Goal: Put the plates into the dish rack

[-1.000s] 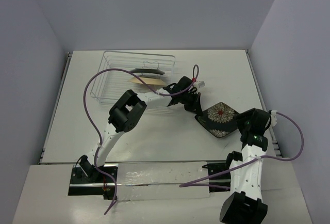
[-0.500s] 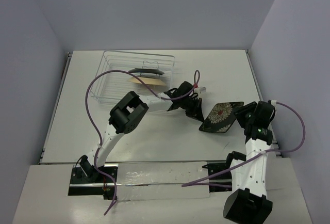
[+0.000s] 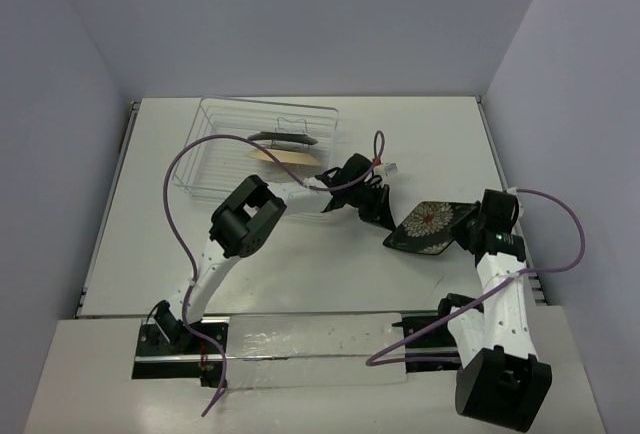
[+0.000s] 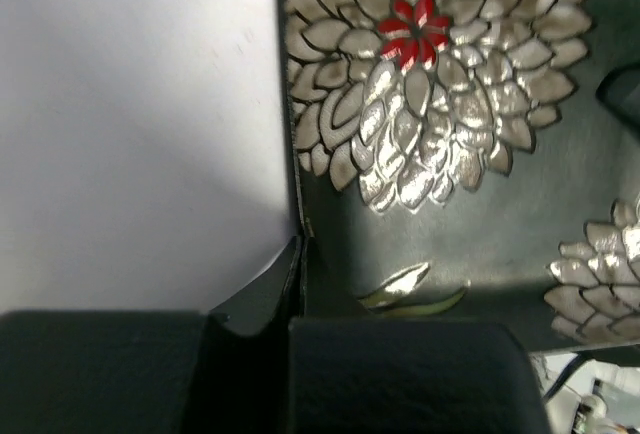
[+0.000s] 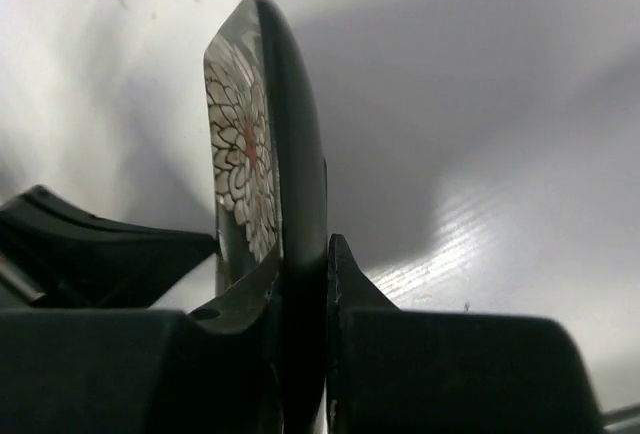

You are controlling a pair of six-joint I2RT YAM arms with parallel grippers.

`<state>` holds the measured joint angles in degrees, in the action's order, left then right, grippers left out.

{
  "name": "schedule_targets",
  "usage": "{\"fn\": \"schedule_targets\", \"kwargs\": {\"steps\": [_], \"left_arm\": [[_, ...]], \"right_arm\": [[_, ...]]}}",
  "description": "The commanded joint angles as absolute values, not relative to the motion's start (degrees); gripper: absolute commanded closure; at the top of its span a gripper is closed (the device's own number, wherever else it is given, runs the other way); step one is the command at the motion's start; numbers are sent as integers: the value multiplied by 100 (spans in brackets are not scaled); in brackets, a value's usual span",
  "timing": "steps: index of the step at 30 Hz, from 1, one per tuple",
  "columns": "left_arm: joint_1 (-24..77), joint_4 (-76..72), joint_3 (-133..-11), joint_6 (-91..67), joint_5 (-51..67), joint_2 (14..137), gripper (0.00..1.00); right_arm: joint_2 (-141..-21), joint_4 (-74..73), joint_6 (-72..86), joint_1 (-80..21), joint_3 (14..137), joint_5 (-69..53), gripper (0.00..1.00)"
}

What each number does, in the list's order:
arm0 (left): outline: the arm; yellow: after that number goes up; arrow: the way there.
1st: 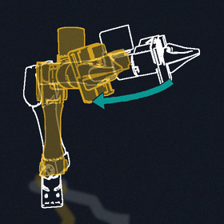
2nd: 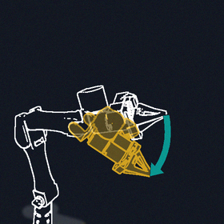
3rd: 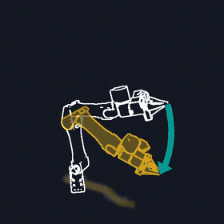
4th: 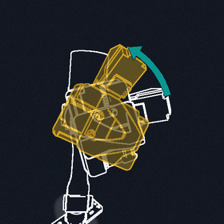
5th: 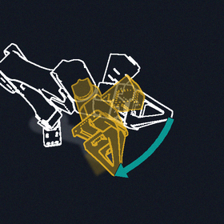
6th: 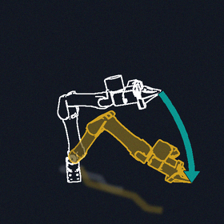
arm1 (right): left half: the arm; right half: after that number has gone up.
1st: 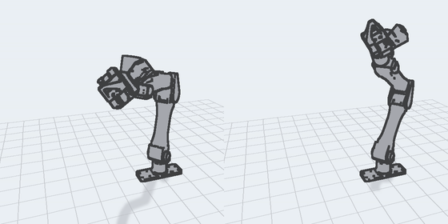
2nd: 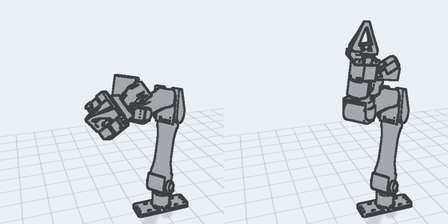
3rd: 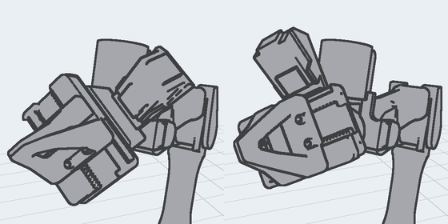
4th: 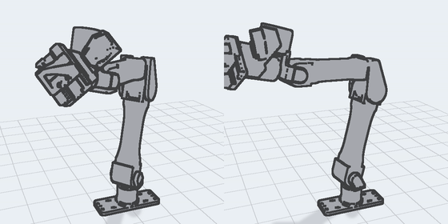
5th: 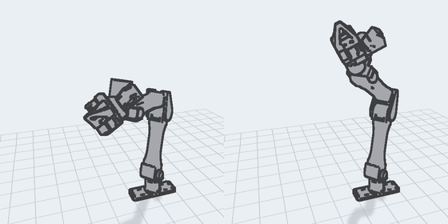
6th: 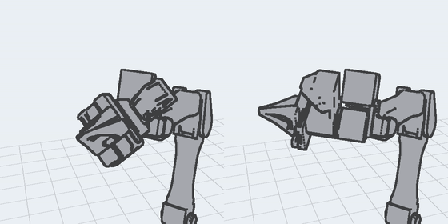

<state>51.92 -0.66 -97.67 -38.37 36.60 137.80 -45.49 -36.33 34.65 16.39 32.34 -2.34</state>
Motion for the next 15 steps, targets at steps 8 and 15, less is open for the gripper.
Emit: {"fn": "schedule_targets", "kwargs": {"steps": [8, 15], "left_arm": [[5360, 1060, -11346, -3149, 3655, 12836, 50], [5137, 2235, -12986, -2696, 3221, 12259, 12]], "right_arm": [[-4283, -3700, 3274, 1406, 4926, 556, 100], [-4232, -3205, 2413, 1390, 6106, 204, 100]]}}
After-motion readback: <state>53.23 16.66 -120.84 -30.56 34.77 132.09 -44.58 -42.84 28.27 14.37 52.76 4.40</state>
